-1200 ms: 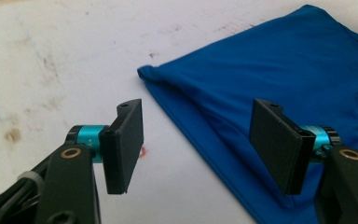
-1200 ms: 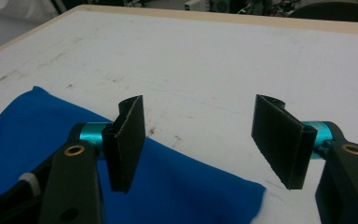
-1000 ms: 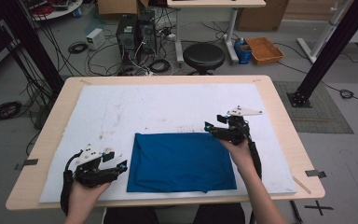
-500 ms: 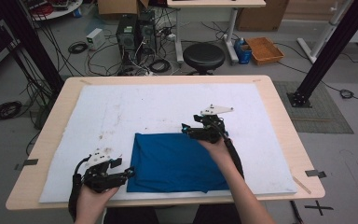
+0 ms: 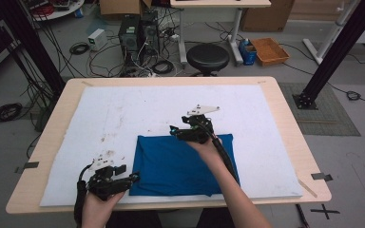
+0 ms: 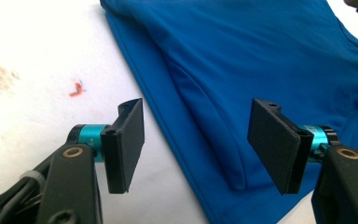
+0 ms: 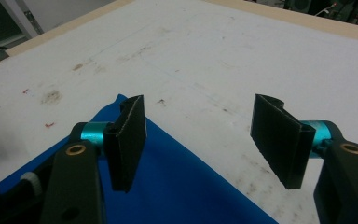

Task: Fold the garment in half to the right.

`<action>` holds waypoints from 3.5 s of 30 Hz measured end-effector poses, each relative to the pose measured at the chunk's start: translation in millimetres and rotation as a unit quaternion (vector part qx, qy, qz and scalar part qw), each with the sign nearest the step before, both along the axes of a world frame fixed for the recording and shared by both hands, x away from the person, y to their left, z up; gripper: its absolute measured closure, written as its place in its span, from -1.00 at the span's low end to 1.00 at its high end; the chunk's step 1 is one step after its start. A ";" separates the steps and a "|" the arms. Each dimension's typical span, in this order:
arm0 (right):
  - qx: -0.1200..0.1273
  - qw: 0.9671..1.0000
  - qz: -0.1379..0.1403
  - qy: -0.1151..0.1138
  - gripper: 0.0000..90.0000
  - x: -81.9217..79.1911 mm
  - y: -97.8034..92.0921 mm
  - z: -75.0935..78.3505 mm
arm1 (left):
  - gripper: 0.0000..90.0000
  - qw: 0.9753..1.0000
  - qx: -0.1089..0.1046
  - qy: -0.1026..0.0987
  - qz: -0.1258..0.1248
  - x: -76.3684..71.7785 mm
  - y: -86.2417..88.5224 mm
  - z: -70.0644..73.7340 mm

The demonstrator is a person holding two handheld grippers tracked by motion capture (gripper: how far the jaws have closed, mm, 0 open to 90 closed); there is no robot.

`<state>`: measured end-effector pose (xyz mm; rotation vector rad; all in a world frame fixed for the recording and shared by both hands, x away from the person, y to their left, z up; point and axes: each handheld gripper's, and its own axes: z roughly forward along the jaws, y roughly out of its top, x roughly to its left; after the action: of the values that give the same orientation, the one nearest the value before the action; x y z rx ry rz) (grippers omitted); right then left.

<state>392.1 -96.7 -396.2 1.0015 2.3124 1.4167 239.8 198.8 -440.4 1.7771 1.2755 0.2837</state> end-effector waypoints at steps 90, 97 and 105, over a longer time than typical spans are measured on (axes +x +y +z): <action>-0.036 0.996 0.036 0.070 0.91 23.5 -95.4 24.3 | 0.93 0.975 -0.075 -0.024 -0.208 24.2 -207.4 23.2; -0.047 0.996 0.012 0.076 0.91 22.7 -128.8 15.8 | 0.93 0.974 -0.067 -0.010 -0.216 30.9 -246.2 14.5; -0.073 0.995 -0.027 0.070 0.82 19.7 -152.4 2.6 | 0.41 0.967 -0.070 -0.027 -0.243 34.5 -269.6 5.1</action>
<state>411.8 -249.1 -393.6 1.1428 2.4270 1.1726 274.3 -70.8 -435.2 1.8787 0.7643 -0.0363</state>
